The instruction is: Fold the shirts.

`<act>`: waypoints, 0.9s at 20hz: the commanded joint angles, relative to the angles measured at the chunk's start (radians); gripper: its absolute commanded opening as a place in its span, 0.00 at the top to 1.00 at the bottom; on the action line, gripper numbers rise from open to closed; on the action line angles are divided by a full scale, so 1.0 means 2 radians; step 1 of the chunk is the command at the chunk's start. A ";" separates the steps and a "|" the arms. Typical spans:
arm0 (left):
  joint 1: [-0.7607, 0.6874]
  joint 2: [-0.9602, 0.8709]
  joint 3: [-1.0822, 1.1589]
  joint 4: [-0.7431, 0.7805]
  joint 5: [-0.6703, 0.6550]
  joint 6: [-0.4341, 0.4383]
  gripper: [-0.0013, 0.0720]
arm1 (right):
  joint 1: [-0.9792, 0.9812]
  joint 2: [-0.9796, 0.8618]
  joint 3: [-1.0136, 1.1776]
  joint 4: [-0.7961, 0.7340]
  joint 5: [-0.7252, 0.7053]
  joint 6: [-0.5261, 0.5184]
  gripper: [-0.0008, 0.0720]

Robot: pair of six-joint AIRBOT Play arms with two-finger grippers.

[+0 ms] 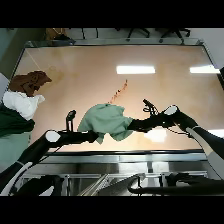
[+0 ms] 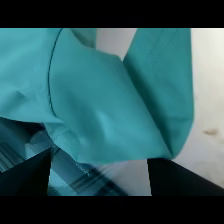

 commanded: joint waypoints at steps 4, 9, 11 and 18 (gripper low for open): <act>-0.059 -0.117 0.075 -0.018 0.044 0.020 0.97 | 0.019 -0.052 -0.003 0.106 -0.009 -0.092 0.77; 0.017 -0.066 0.166 0.032 -0.103 0.023 0.98 | -0.020 -0.005 0.061 0.135 0.061 -0.104 0.96; 0.059 0.006 0.241 0.034 -0.157 0.016 0.97 | -0.068 0.034 0.153 0.178 0.115 -0.104 0.97; 0.149 0.098 0.665 0.034 -0.200 -0.011 0.97 | -0.138 0.096 0.541 0.256 0.123 -0.090 0.97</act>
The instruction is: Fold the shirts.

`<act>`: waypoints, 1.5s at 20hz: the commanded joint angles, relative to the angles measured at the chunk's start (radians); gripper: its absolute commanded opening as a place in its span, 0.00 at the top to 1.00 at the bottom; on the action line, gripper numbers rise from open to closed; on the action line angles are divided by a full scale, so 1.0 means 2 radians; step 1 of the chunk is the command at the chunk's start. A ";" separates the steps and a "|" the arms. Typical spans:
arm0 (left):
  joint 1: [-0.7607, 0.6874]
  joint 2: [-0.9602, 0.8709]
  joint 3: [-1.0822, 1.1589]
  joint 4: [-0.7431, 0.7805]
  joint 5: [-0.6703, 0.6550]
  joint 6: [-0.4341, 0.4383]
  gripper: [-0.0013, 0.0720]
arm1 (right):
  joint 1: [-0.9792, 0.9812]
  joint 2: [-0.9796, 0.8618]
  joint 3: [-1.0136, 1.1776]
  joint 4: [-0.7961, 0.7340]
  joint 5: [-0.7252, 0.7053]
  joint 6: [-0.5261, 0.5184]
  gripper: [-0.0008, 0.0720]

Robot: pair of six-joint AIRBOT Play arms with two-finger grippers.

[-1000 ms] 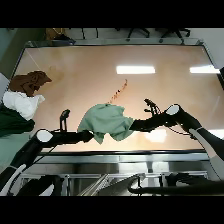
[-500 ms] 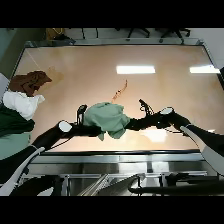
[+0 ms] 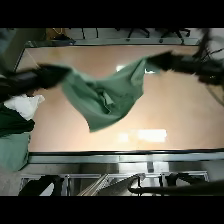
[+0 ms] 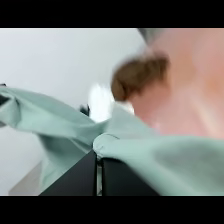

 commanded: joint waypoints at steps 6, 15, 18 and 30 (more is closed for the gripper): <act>0.087 -0.020 0.379 0.045 -0.110 -0.052 0.97 | -0.019 0.058 0.260 -0.089 -0.054 0.029 0.96; 0.199 0.062 -0.164 0.011 -0.084 0.000 0.97 | -0.010 0.028 -0.021 -0.270 0.015 0.160 0.96; 0.154 0.028 -0.334 0.012 0.010 0.037 0.97 | 0.002 0.002 -0.210 -0.269 -0.038 0.133 0.96; 0.157 -0.166 -0.253 0.017 0.001 0.038 0.05 | -0.026 -0.074 -0.277 -0.270 -0.163 0.062 0.15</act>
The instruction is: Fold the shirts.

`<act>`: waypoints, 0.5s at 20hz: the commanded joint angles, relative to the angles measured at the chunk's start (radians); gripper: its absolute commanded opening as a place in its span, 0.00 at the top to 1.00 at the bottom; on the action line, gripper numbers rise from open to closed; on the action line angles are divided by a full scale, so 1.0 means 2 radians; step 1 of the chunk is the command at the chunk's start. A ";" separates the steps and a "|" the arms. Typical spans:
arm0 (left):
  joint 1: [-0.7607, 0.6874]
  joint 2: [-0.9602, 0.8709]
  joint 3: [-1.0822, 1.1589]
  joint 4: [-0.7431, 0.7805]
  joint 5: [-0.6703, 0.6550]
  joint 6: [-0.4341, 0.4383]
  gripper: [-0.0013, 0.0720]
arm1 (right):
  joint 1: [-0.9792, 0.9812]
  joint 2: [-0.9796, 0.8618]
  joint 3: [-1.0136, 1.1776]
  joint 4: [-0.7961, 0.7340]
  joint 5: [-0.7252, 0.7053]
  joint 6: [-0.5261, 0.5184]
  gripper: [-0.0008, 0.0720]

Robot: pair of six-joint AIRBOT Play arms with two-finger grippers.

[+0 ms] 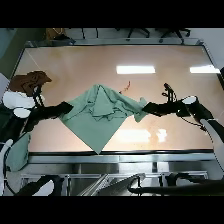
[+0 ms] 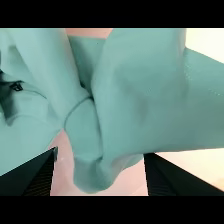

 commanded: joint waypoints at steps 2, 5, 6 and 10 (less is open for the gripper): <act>0.056 -0.011 0.076 0.016 -0.151 -0.048 0.05 | -0.037 0.029 0.039 -0.005 0.010 -0.008 0.15; 0.061 0.032 0.024 0.088 -0.192 -0.090 0.06 | -0.049 0.033 0.036 -0.027 0.062 0.000 0.16; 0.056 0.050 -0.008 0.093 -0.198 -0.093 0.05 | -0.048 0.031 0.029 -0.030 0.075 0.001 0.16; -0.021 0.130 -0.170 0.063 -0.137 -0.112 0.05 | -0.040 0.027 -0.030 -0.030 0.070 0.001 0.16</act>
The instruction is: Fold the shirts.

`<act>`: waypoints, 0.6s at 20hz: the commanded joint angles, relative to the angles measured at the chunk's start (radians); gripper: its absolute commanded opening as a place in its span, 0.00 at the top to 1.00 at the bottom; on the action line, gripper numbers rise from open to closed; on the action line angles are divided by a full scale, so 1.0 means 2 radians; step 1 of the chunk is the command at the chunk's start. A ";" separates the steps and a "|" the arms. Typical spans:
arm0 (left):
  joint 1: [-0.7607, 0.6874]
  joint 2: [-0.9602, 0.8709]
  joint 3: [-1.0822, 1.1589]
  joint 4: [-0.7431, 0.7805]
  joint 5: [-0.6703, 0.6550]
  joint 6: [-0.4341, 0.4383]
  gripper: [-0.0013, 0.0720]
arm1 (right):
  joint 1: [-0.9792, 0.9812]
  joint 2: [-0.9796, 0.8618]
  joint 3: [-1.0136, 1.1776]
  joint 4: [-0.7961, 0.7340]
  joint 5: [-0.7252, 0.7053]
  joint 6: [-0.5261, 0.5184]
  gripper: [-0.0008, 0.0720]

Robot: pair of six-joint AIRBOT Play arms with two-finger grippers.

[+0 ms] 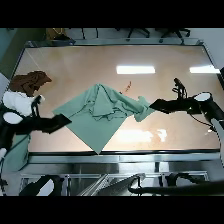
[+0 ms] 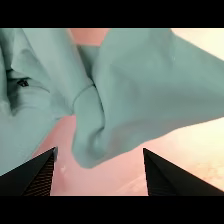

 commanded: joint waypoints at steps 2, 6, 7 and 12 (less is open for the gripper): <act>-0.112 0.075 -0.165 -0.060 0.103 -0.037 0.05 | 0.010 -0.009 -0.056 -0.002 -0.003 -0.003 0.16; -0.266 0.082 -0.237 -0.181 0.277 -0.044 0.06 | 0.041 -0.037 -0.061 0.046 -0.045 -0.030 0.16; -0.299 0.068 -0.240 -0.196 0.316 -0.045 0.05 | 0.050 -0.044 -0.060 0.066 -0.060 -0.042 0.16; -0.383 -0.047 -0.182 -0.201 0.371 -0.053 0.08 | 0.074 -0.064 -0.060 0.151 -0.094 -0.087 0.16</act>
